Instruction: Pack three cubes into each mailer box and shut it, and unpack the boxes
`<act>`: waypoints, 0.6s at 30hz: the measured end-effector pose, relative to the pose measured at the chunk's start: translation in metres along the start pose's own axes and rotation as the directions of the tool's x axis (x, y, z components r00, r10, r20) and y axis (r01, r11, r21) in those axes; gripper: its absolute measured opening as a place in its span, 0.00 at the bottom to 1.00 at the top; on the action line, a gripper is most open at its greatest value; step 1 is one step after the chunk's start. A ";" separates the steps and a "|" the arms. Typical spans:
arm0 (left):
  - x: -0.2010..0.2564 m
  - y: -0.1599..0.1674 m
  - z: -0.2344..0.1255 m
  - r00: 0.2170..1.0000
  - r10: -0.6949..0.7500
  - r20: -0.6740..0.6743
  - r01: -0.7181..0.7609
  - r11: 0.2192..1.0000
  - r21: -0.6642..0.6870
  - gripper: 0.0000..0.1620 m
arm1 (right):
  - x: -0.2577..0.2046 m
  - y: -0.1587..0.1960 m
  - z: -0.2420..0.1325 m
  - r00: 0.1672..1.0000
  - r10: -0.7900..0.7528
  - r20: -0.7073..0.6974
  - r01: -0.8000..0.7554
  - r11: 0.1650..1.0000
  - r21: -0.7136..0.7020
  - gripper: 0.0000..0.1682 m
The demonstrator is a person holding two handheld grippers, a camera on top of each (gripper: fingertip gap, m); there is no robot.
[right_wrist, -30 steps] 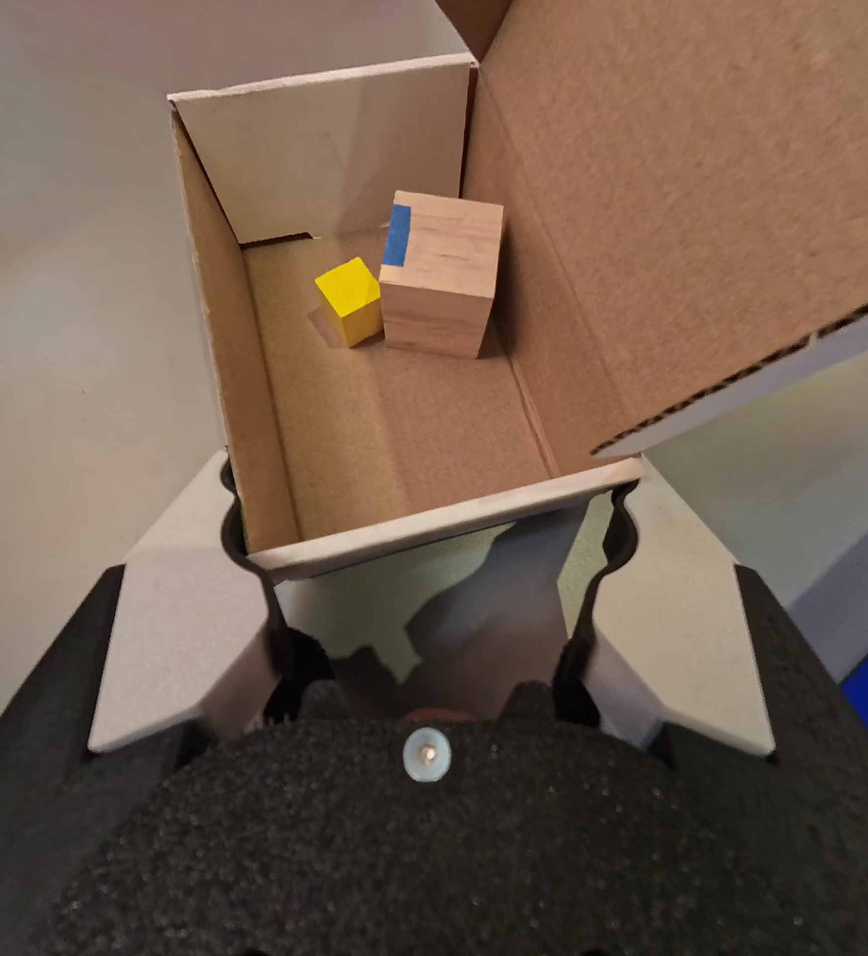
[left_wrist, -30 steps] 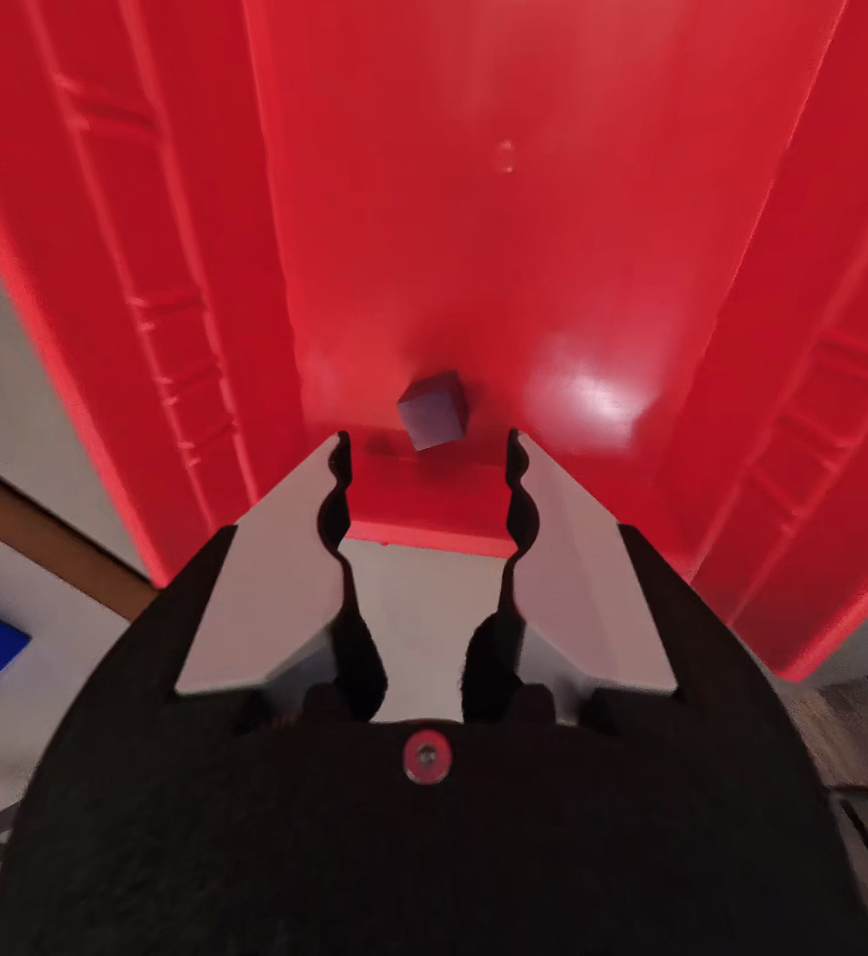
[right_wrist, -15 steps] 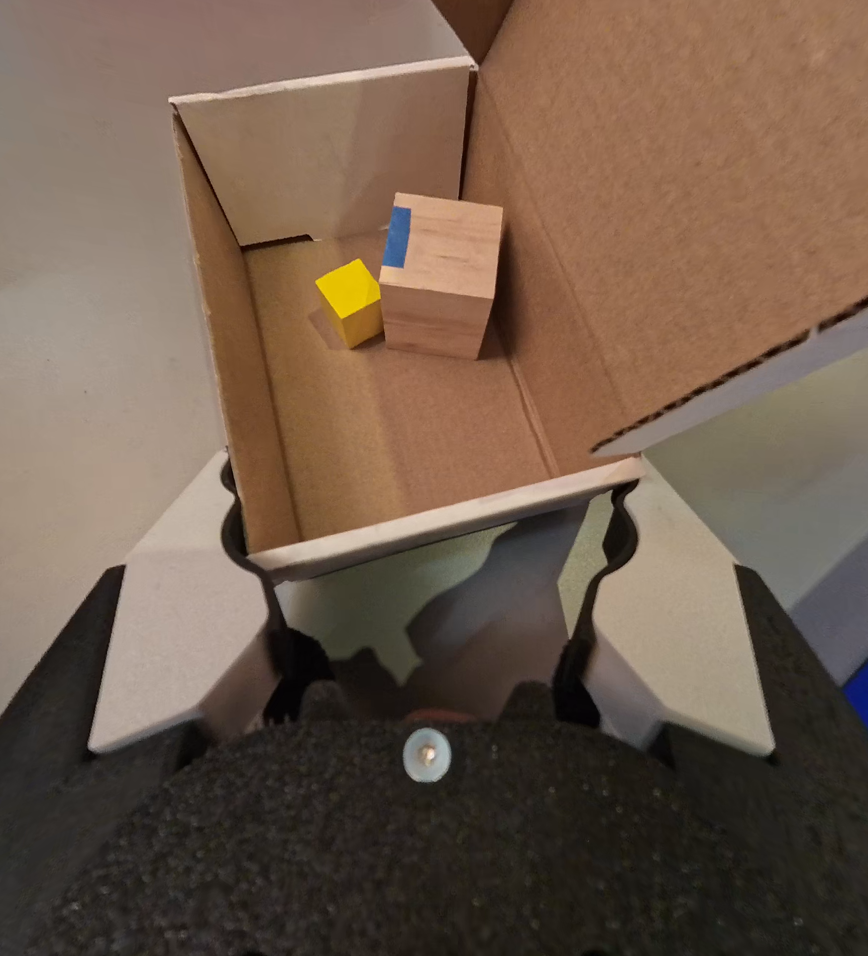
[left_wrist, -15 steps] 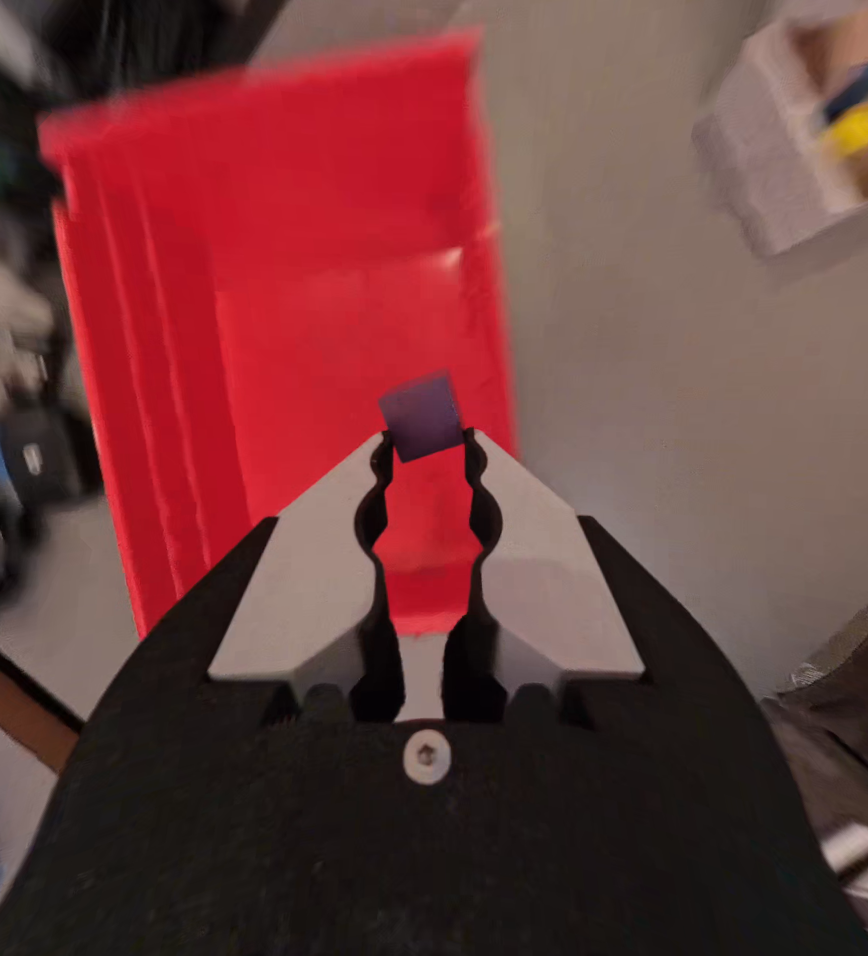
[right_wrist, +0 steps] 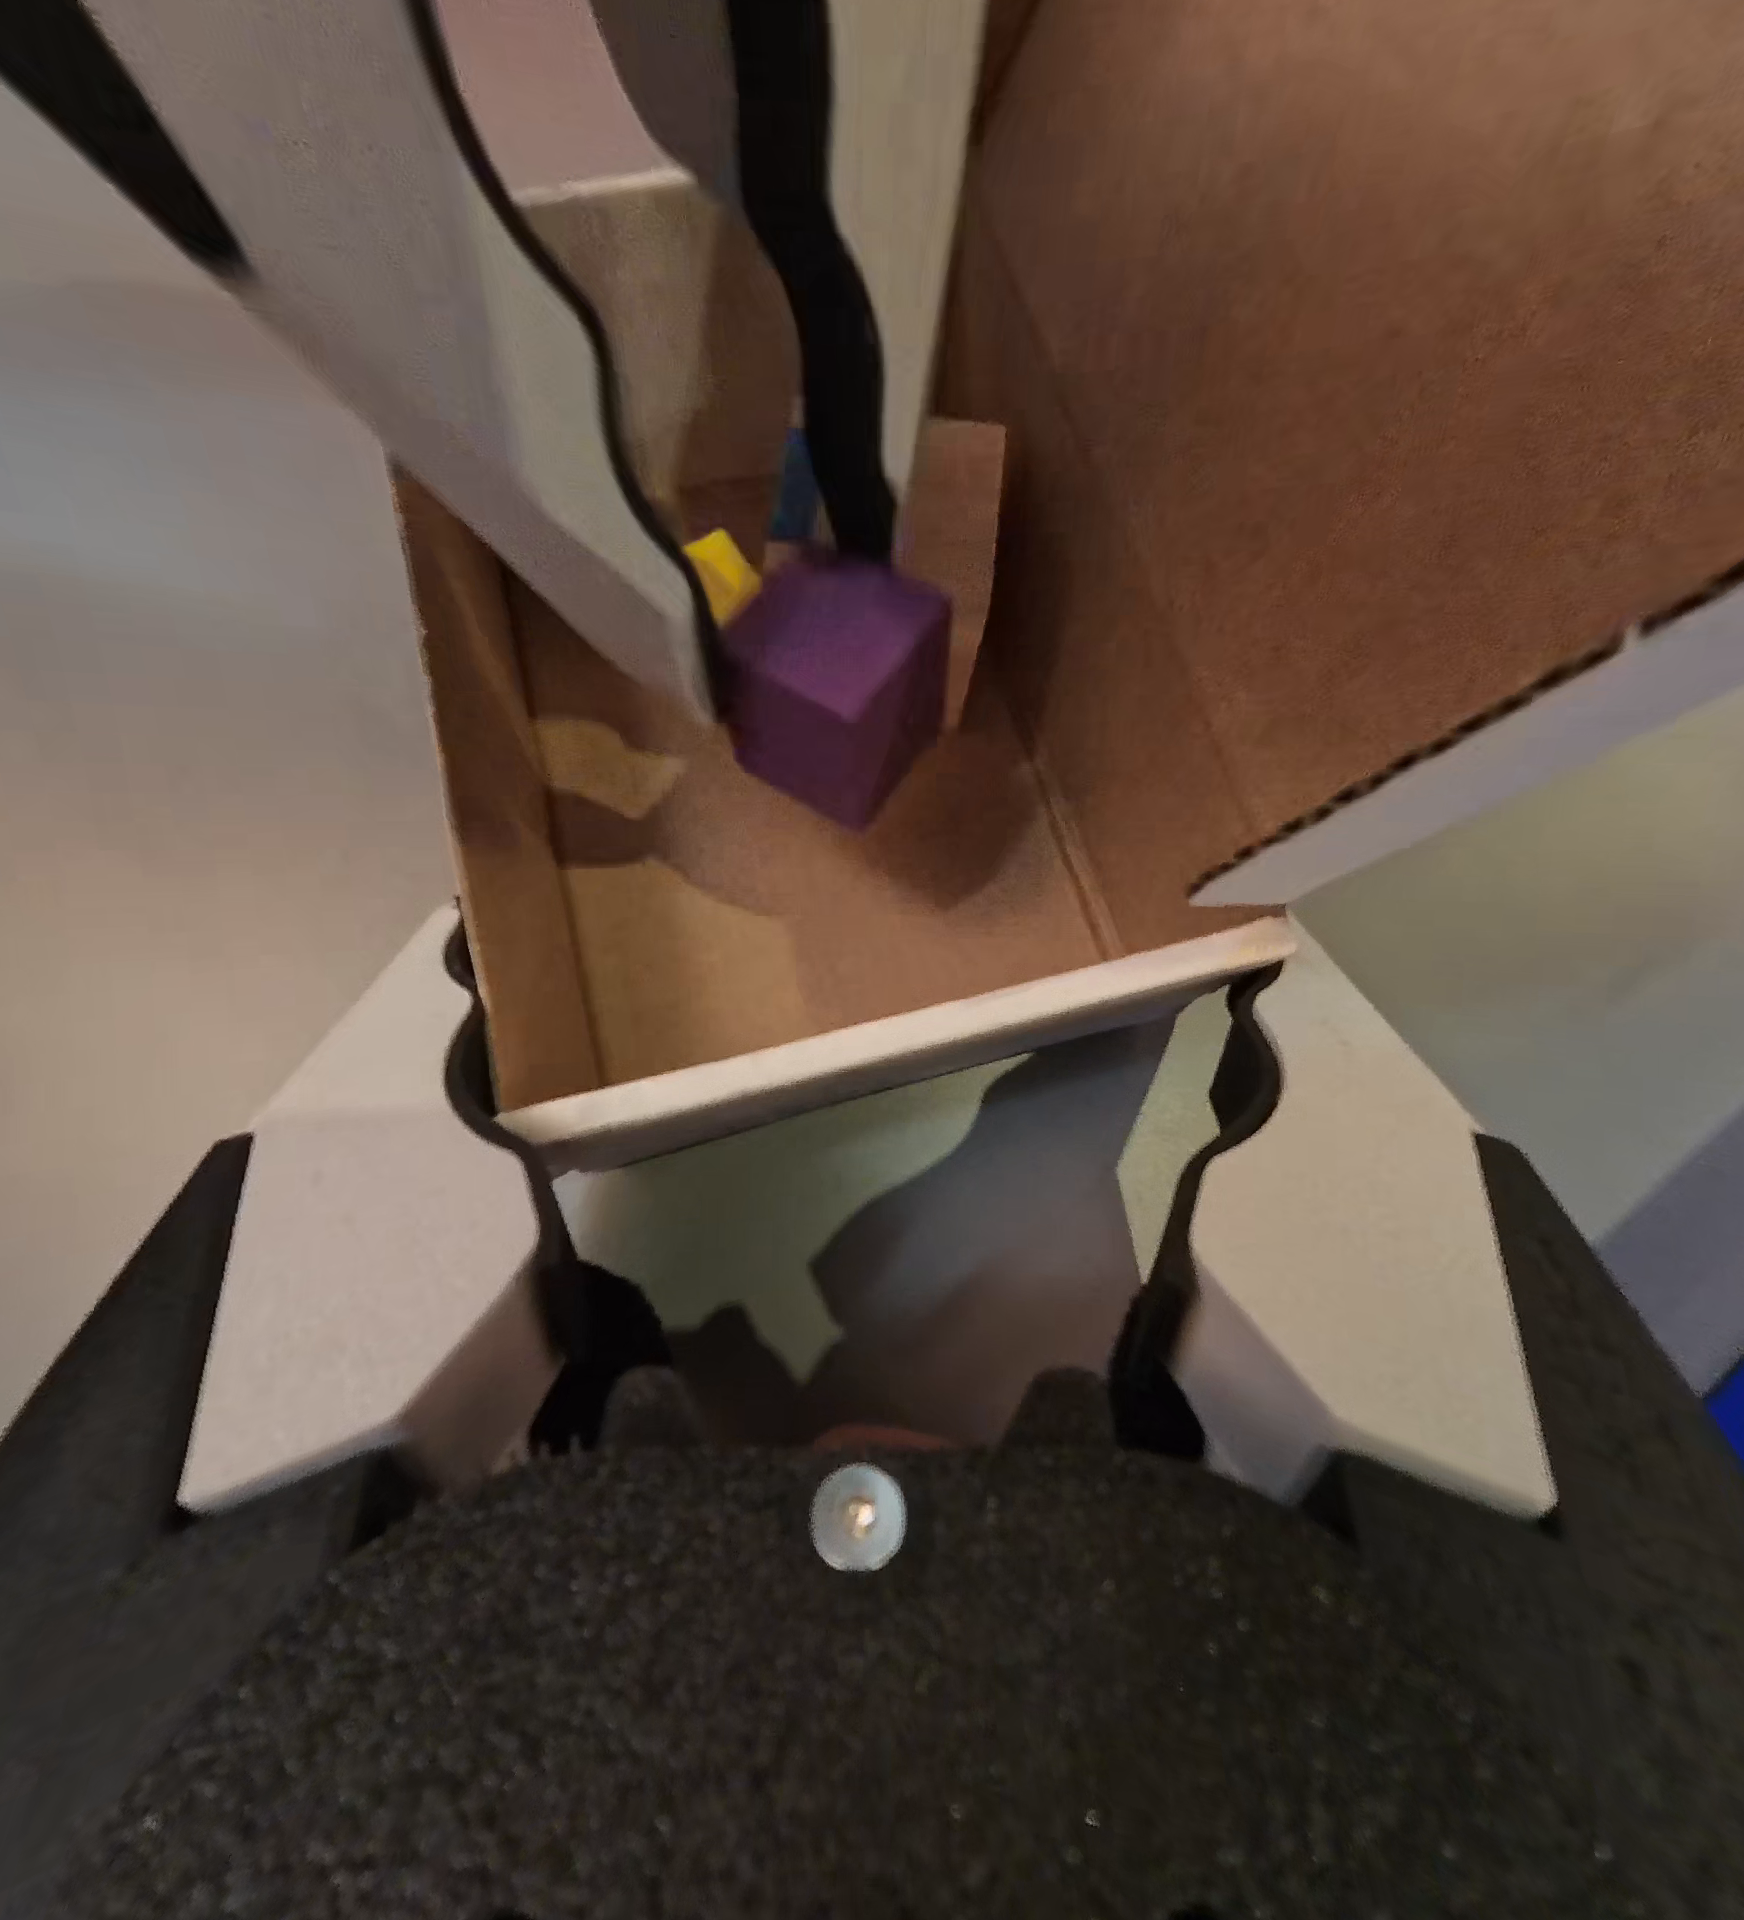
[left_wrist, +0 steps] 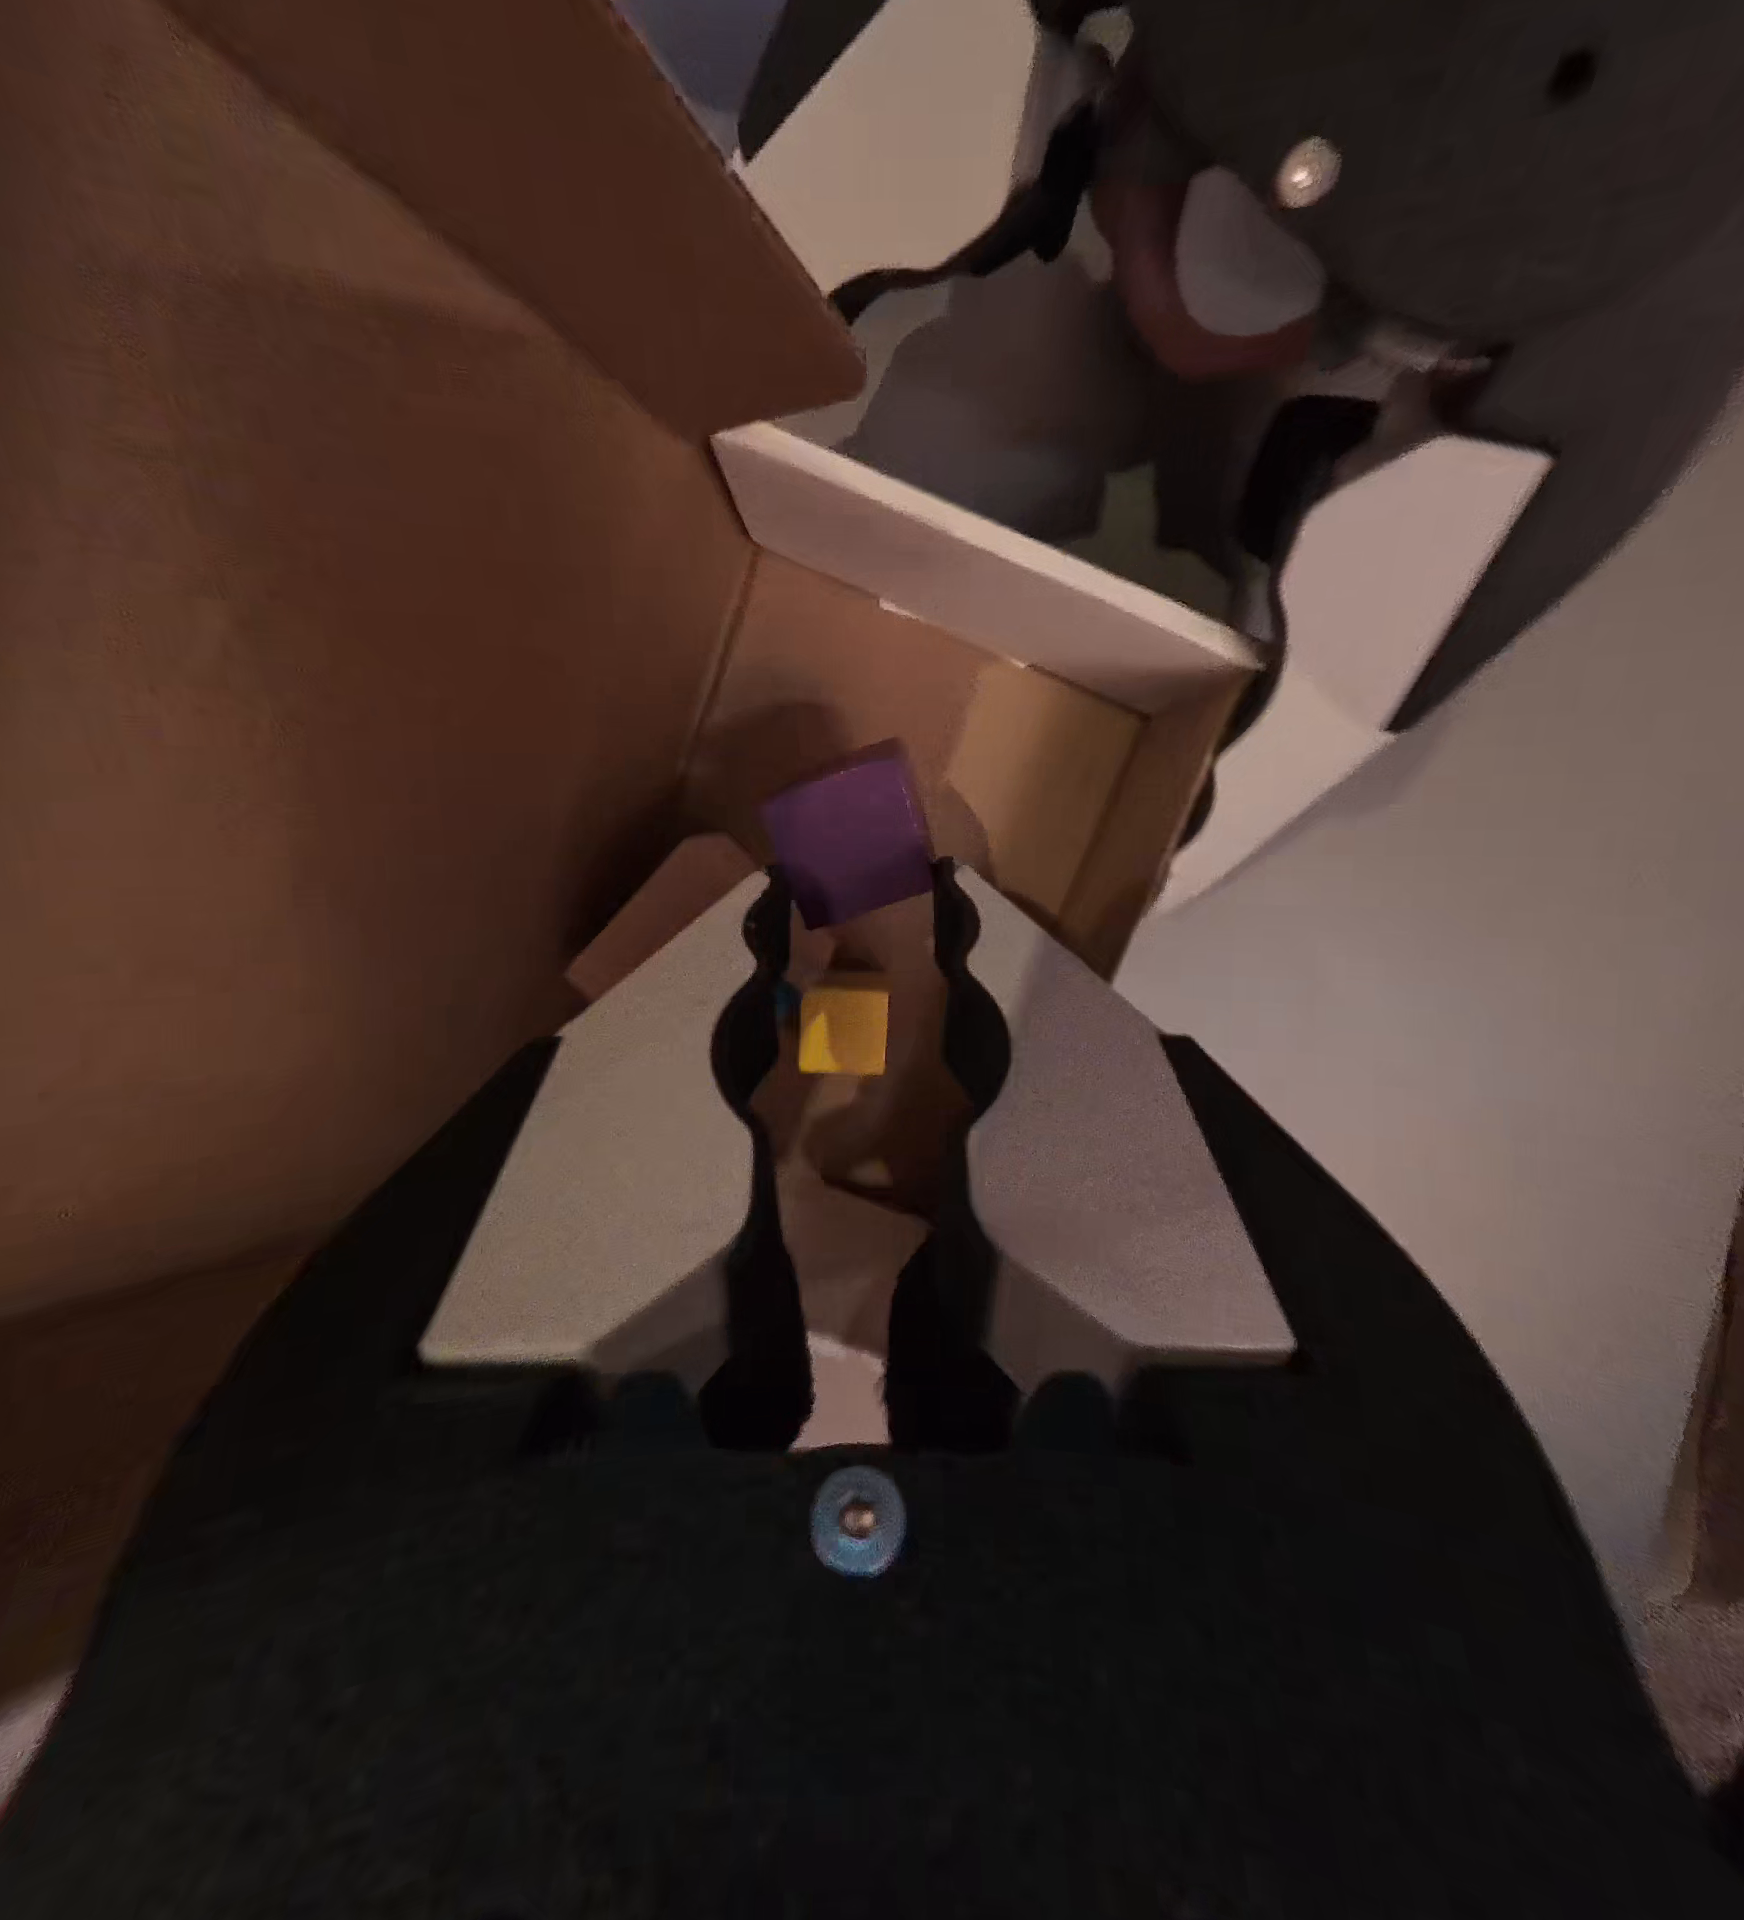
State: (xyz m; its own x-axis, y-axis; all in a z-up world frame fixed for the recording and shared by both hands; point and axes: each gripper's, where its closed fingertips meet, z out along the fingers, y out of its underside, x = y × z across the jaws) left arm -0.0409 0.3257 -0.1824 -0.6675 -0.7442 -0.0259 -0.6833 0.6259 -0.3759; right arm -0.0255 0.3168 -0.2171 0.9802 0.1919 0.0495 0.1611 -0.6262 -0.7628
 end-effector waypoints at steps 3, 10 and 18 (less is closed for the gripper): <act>-0.001 -0.001 0.019 1.000 0.011 0.009 -0.010 0.999 -0.052 0.15 | 0.000 0.000 -0.001 1.000 0.003 0.002 -0.003 1.000 0.003 0.82; 0.003 0.003 0.034 0.999 0.007 0.033 -0.004 0.996 -0.089 0.17 | 0.000 0.000 -0.001 1.000 0.007 0.011 -0.007 1.000 0.003 0.82; 0.020 -0.013 -0.066 0.983 -0.184 0.012 0.167 0.916 0.365 0.42 | 0.013 -0.002 -0.022 0.999 0.010 -0.040 -0.008 0.999 0.048 0.82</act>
State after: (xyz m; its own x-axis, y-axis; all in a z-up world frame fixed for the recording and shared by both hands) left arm -0.0646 0.3176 -0.1171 -0.5266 -0.8495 0.0322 -0.6294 0.3641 -0.6865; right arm -0.0109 0.3041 -0.2004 0.9855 0.1554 0.0675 0.1475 -0.5908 -0.7932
